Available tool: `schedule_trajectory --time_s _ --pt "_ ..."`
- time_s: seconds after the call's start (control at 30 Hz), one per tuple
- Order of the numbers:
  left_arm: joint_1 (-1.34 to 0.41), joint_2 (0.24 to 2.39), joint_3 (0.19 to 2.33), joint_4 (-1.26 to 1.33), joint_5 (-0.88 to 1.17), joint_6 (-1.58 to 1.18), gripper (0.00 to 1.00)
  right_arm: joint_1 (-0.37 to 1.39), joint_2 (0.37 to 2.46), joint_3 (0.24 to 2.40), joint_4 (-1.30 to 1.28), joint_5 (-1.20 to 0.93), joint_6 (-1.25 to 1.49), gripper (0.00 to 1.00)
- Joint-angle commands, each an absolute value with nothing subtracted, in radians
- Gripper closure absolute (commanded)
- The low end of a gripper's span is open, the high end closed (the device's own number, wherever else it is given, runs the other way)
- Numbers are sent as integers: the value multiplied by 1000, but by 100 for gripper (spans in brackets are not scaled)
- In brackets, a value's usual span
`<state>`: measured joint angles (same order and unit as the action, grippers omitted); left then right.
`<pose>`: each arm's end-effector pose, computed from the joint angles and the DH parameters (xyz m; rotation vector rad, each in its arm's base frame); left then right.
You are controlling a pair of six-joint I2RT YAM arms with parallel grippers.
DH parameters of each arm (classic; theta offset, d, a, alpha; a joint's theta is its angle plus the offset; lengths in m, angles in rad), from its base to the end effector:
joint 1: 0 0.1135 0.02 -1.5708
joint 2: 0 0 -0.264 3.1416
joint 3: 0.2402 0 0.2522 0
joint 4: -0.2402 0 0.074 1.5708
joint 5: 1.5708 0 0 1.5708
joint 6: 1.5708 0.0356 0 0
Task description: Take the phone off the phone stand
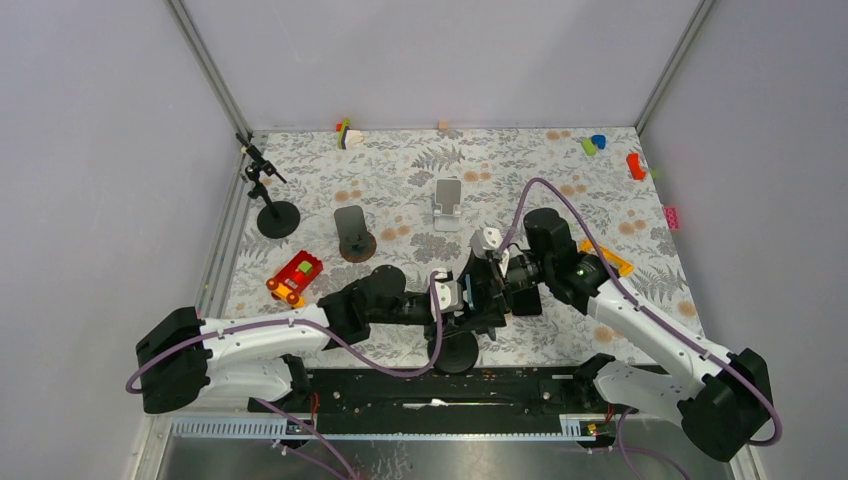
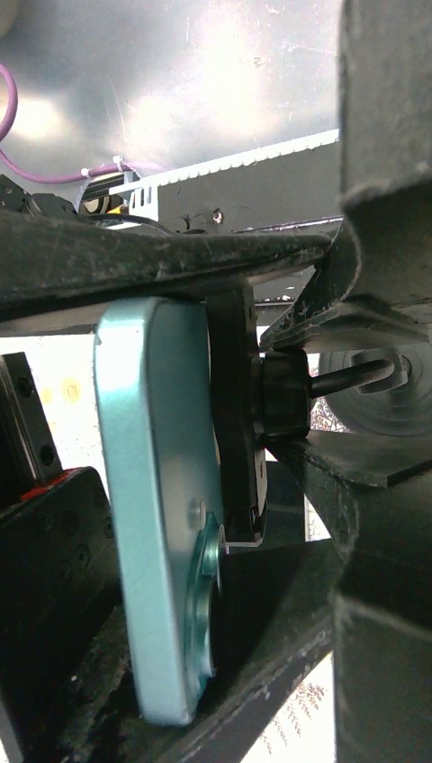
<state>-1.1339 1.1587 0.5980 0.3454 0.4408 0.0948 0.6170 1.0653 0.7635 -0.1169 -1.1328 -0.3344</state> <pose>0.0951 -0.2396 0.2533 1.3625 1.3425 -1.1184 0.1651 0.1566 0.2927 -1.4829 1.2577 1.2958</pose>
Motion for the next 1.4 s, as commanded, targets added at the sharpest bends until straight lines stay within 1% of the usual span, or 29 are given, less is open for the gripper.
schedule_trajectory --time_s 0.0,0.2,0.37,0.53,0.8,1.1,1.27,1.37 --pt "-1325 1145 603 374 866 66 100 545 1196 773 8 -644 -610 100" --pt "-1326 1121 581 348 872 80 100 539 1202 801 -74 -660 -653 100" --pt "-1325 1079 567 317 895 93 100 540 1175 782 -81 -730 -648 100" --pt "-1320 1039 551 310 896 93 100 540 1136 758 -81 -786 -608 100" --pt "-1297 1053 553 316 913 93 100 540 1020 722 -76 -856 -553 100" --pt "-1249 1040 575 254 964 125 100 540 965 756 -174 -964 -533 100" --pt "-1218 1039 574 253 962 124 100 541 933 748 -168 -1001 -493 100" --pt "-1203 1052 575 262 940 118 100 541 911 722 -101 -1020 -418 100"
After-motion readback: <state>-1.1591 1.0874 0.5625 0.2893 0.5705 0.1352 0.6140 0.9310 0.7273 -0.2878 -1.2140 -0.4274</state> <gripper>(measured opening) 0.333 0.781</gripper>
